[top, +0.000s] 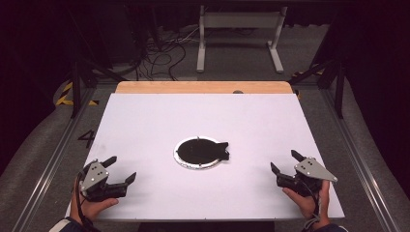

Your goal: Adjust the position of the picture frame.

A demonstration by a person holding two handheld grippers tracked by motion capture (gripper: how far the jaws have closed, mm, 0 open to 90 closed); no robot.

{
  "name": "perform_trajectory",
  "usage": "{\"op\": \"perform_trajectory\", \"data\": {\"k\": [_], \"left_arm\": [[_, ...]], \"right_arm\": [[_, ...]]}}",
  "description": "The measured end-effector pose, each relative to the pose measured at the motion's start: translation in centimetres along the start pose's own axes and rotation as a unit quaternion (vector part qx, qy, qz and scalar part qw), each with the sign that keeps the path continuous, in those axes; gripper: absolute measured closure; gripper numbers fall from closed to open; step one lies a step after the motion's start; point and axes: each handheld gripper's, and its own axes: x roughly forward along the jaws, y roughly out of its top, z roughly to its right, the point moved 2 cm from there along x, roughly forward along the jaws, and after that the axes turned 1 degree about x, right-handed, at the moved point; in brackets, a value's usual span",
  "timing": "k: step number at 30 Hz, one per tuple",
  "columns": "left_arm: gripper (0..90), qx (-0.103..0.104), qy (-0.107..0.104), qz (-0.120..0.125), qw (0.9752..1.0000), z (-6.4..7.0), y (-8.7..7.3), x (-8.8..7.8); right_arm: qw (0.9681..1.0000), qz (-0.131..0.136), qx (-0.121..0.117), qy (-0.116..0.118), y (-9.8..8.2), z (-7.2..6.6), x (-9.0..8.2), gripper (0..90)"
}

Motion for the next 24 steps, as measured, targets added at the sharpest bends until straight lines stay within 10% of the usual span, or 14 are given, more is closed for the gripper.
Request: {"op": "perform_trajectory", "data": {"k": [6,14,18,24], "left_arm": [[25.1,0.021,-0.017,-0.029,0.9992,0.4,-0.6,0.5],[56.0,0.020,-0.046,-0.044,0.9978,1.4,-0.4,0.5],[73.1,0.034,-0.077,-0.052,0.9950,2.5,0.3,1.2],[87.7,0.057,-0.097,-0.078,0.9906,3.4,1.0,2.6]], "right_arm": [[1.0000,-0.005,-0.003,0.006,0.0,0.1,0.6,28.3],[0.9985,-0.011,-0.005,0.053,0.4,-0.3,2.9,61.7],[0.9955,-0.033,0.010,0.089,0.8,-0.6,4.4,82.9],[0.9915,-0.056,-0.013,0.117,1.7,-1.5,6.9,90.0]]}}
